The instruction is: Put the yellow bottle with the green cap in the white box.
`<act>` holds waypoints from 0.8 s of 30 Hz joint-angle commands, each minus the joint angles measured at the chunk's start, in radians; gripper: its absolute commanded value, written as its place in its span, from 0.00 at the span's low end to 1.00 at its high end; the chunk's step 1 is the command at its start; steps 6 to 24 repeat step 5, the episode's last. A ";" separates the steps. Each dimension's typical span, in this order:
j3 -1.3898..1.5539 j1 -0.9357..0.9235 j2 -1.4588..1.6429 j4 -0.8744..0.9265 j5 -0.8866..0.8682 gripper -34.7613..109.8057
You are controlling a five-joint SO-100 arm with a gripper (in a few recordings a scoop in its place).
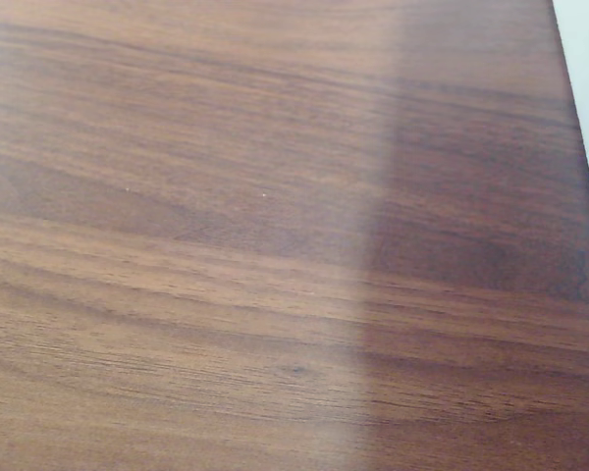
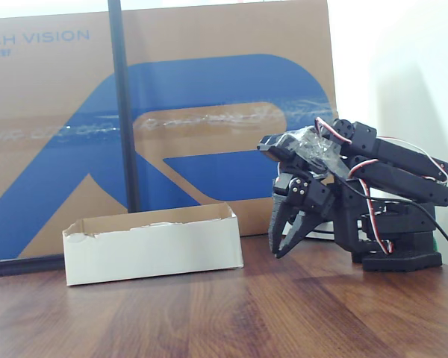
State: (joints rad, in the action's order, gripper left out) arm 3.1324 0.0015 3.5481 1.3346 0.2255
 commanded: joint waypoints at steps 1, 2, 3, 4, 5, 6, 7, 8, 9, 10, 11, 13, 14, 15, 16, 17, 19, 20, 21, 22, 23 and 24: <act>-0.023 0.003 0.018 0.126 0.014 0.24; -0.023 0.003 0.018 0.126 0.014 0.24; -0.023 0.003 0.018 0.126 0.014 0.24; -0.023 0.003 0.018 0.126 0.014 0.24; -0.023 0.003 0.018 0.126 0.014 0.24; -0.023 0.003 0.018 0.126 0.014 0.24; -0.023 0.003 0.018 0.126 0.014 0.24; -0.023 0.003 0.018 0.126 0.014 0.24; -0.023 0.003 0.018 0.126 0.014 0.24; -0.023 0.003 0.018 0.126 0.014 0.24; -0.023 0.003 0.018 0.126 0.014 0.24; -0.023 0.003 0.018 0.126 0.014 0.24; -0.023 0.003 0.018 0.126 0.014 0.24; -0.023 0.003 0.018 0.126 0.014 0.24; -0.023 0.003 0.018 0.126 0.014 0.24; -0.023 0.003 0.018 0.126 0.014 0.24; -0.023 0.003 0.018 0.126 0.014 0.24; -0.023 0.003 0.018 0.126 0.014 0.24; -0.023 0.003 0.018 0.126 0.014 0.24; -0.023 0.003 0.018 0.126 0.014 0.24; -0.023 0.003 0.018 0.126 0.014 0.24; -0.023 0.003 0.018 0.126 0.014 0.24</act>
